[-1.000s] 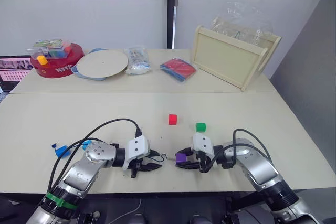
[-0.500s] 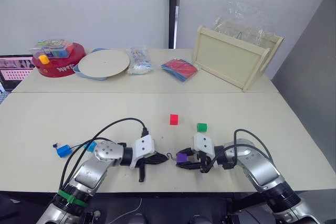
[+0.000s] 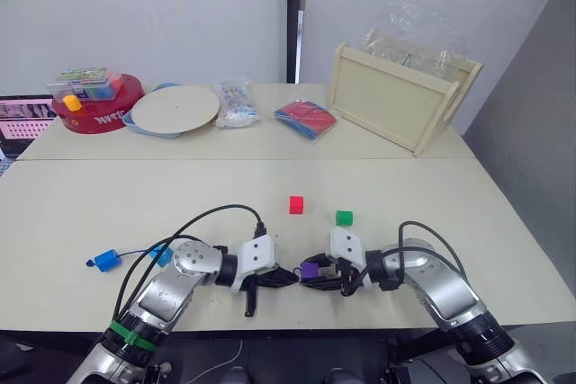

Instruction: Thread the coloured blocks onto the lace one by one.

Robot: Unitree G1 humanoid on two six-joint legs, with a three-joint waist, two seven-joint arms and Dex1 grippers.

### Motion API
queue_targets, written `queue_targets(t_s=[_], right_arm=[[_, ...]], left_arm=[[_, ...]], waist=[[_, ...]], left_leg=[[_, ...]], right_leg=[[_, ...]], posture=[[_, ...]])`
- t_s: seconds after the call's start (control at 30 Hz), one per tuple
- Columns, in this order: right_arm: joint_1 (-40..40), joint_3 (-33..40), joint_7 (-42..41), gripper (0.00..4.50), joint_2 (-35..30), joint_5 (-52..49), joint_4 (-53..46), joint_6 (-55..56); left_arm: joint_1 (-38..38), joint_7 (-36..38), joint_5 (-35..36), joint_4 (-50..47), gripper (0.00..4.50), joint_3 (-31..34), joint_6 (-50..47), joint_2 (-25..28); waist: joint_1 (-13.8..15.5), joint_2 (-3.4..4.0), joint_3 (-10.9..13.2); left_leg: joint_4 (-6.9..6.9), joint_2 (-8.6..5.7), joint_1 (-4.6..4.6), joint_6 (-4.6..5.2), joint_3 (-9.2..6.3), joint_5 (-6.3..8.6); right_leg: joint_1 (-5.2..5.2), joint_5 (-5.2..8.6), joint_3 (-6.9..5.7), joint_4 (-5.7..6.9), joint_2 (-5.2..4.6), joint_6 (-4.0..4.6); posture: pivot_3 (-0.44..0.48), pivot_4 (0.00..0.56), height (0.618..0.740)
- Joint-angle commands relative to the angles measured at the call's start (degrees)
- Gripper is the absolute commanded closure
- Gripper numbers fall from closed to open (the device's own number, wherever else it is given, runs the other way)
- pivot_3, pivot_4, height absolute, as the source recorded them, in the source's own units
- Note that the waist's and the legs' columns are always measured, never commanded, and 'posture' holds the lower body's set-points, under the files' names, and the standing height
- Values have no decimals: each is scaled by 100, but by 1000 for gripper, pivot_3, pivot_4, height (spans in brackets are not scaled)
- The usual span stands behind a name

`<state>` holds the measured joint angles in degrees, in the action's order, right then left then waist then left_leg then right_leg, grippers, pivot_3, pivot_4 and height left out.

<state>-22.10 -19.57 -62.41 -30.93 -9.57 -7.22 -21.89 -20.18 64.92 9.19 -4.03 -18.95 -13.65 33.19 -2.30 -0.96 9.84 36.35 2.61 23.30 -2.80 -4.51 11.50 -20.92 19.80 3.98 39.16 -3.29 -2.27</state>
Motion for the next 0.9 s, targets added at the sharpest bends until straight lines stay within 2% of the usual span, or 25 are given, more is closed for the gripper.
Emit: queue_targets(t_s=[0.03,0.07,0.13,0.3,0.43,0.63,0.9], right_arm=[[-5,78,119,2798,-5,-39,-80,-180],[-14,95,144,2273,2,-51,-85,-195],[-33,130,178,1523,4,-80,-93,-222],[-26,311,223,0,-83,-253,-296,-371],[236,654,100,0,-456,-518,-895,-631],[716,1021,93,0,-1037,-662,-1233,-715],[922,1002,283,0,-1117,-543,-1329,-642]], left_arm=[[-45,-65,69,-153,4233,227,-137,108],[-50,-79,113,-181,3954,265,-179,115],[-47,-24,195,-269,3279,311,-272,153],[-65,113,428,-509,1693,414,-555,268],[-329,199,472,-562,407,392,-703,286],[-637,97,181,-266,407,-129,-549,-191],[-860,8,-166,476,407,-471,-114,-694]], waist=[[0,0,0],[1,0,0],[2,0,0],[2,0,0],[46,0,2],[134,-1,1],[109,-1,2]], left_leg=[[0,0,0,0,0,0],[0,0,0,0,0,0],[0,0,3,0,0,0],[0,-1,8,0,0,0],[0,-1,12,0,-1,0],[5,-8,19,2,1,1],[6,-7,19,3,0,2]], right_leg=[[0,0,0,0,0,0],[0,0,0,0,0,0],[-2,0,0,0,0,0],[-5,0,0,-1,-1,0],[-5,0,-2,-3,-1,-1],[-5,0,-2,-12,-6,-4],[-6,0,0,-10,-3,-3]], posture=[[0,150,740],[0,150,740],[0,150,740],[0,150,740],[0,150,740],[0,150,740],[0,150,740]])
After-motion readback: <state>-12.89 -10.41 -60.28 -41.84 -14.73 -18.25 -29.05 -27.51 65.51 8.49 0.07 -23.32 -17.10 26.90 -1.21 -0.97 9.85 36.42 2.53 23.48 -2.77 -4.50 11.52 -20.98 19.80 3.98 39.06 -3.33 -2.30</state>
